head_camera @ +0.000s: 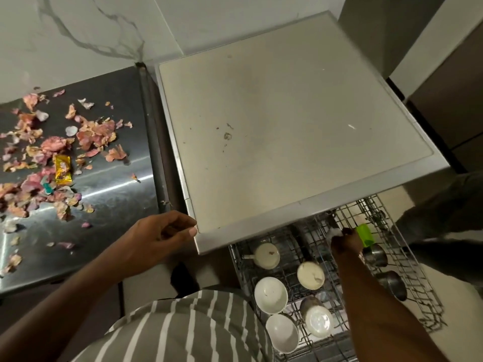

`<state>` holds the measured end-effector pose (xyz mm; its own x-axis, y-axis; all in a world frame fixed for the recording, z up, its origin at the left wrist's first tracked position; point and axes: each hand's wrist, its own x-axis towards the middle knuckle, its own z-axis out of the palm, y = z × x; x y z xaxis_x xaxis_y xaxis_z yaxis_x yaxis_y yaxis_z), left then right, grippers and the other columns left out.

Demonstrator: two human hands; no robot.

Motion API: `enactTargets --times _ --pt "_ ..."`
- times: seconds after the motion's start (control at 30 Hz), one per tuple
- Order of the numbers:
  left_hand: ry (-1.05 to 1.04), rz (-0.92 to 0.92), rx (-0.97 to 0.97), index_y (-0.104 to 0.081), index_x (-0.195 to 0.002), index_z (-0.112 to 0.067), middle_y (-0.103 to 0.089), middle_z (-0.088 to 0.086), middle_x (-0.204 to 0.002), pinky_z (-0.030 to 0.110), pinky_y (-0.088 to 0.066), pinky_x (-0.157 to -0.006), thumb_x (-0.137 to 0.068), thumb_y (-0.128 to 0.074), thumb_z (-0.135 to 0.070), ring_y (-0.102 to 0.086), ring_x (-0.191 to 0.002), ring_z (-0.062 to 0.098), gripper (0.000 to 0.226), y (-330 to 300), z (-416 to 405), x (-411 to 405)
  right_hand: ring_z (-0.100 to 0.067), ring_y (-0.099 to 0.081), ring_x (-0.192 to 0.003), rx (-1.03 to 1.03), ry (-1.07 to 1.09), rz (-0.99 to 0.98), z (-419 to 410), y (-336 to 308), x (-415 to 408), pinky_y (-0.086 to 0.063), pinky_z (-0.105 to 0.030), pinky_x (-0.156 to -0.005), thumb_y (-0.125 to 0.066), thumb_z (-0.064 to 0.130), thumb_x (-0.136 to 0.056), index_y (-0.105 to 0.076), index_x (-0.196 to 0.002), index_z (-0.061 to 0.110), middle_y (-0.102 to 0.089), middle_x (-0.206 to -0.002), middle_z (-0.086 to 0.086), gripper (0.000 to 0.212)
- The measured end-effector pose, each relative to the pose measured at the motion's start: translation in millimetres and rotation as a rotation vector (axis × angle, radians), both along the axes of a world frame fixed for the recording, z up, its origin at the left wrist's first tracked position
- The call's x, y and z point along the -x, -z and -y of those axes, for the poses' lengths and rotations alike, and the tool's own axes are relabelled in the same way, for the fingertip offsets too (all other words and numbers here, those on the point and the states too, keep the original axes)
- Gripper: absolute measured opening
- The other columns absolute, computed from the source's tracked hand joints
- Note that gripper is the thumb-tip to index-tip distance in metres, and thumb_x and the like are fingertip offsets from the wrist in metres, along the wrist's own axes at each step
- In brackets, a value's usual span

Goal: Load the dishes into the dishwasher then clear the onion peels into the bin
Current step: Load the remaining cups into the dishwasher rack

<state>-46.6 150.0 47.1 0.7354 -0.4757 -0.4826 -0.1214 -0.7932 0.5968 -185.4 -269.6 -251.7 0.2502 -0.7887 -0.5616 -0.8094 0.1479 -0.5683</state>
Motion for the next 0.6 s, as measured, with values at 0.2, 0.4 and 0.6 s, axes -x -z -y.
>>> enactTargets --times 0.2,0.4,0.6 --pt "0.013 0.000 -0.008 -0.065 -0.125 -0.039 -0.071 -0.021 -0.111 0.010 -0.052 -0.081 -0.092 -0.060 -0.054 -0.064 -0.105 -0.010 0.037 5.8 1.0 -1.7 -0.044 -0.060 -0.124 0.007 0.059 0.035 -5.6 2.4 6.1 -0.044 -0.046 -0.109 -0.063 0.003 -0.097 -0.063 -0.130 -0.002 -0.064 -0.133 -0.026 0.033" --pt "0.092 -0.002 0.002 -0.062 -0.123 -0.042 -0.068 -0.025 -0.111 0.011 -0.055 -0.084 -0.089 -0.060 -0.058 -0.063 -0.103 -0.015 0.038 7.7 16.5 2.7 -0.034 -0.060 -0.121 -0.124 0.223 0.193 -35.7 2.3 23.3 -0.050 -0.040 -0.101 -0.057 0.002 -0.097 -0.054 -0.144 0.014 -0.062 -0.134 -0.016 0.048" --pt "0.360 0.145 0.008 -0.058 -0.136 -0.038 -0.060 -0.021 -0.129 0.025 -0.051 -0.100 -0.097 -0.061 -0.056 -0.058 -0.115 -0.002 0.043 17.9 51.2 10.5 -0.029 -0.063 -0.118 0.117 0.104 0.130 -83.7 -7.2 59.6 -0.050 -0.044 -0.102 -0.060 0.004 -0.099 -0.061 -0.139 0.011 -0.068 -0.128 -0.010 0.041"
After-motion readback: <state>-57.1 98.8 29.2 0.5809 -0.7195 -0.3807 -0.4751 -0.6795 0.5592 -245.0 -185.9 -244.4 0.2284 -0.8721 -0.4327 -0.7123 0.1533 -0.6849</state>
